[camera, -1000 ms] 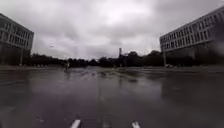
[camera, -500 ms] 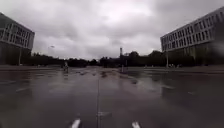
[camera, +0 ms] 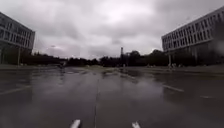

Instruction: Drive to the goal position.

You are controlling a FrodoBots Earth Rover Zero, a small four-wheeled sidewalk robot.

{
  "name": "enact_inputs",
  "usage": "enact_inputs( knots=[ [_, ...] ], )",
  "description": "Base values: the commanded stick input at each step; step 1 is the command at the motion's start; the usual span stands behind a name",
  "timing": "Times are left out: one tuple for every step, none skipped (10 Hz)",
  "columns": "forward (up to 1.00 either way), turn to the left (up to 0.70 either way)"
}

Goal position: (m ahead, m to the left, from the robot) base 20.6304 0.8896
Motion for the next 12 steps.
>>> enact_inputs(
  knots=[
    [1.0, -0.31],
    [1.0, 0.0],
    [1.0, 0.0],
    [1.0, 0.0],
    [1.0, 0.0],
    [1.0, 0.0],
    [1.0, 0.0],
    [1.0, 0.0],
    [1.0, 0.0],
    [1.0, 0.0],
    [1.0, 0.0],
    [1.0, 0.0]
  ],
)
